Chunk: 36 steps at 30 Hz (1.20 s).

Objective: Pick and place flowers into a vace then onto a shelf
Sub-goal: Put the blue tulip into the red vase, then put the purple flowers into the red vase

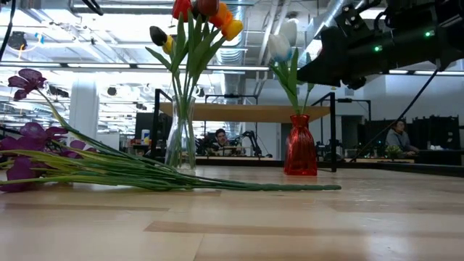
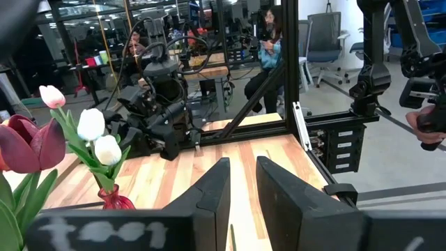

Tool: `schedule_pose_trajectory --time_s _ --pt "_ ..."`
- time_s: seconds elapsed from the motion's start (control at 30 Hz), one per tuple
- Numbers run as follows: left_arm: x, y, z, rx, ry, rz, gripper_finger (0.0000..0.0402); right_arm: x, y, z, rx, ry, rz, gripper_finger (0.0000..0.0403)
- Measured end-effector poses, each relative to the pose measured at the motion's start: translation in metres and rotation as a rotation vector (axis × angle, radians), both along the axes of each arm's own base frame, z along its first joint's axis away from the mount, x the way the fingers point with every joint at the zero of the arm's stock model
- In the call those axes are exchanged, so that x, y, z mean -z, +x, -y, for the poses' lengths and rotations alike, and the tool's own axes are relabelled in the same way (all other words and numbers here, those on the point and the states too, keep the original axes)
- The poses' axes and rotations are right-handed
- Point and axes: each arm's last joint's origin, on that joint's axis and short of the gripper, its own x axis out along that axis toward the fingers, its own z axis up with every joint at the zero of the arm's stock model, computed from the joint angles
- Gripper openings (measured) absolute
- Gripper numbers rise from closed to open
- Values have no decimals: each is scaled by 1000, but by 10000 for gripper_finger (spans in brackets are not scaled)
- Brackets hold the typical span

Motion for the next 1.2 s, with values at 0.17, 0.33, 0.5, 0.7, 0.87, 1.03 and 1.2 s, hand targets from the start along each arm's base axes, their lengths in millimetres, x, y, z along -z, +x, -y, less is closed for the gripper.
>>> schedule_pose_trajectory --time_s 0.17,0.33,0.5,0.7,0.87,1.03,1.2 --pt "0 0 0 0 0 0 61 0 0 -2 -6 1 -1 115" --pt "0 0 0 0 0 -1 61 -6 -3 -5 -22 -3 17 168" --pt "0 0 0 0 4 -4 61 -15 -9 -10 -39 -20 25 210" --pt "0 0 0 0 4 -4 61 -24 -22 -17 5 -40 11 219" --pt "1 0 0 0 11 -10 61 -38 -34 -27 -42 -54 47 206" --pt "1 0 0 -4 -6 -11 61 -50 -49 -46 -172 -30 109 191" --pt "1 0 0 -8 -30 -12 61 -53 -62 -69 -310 -3 128 177"
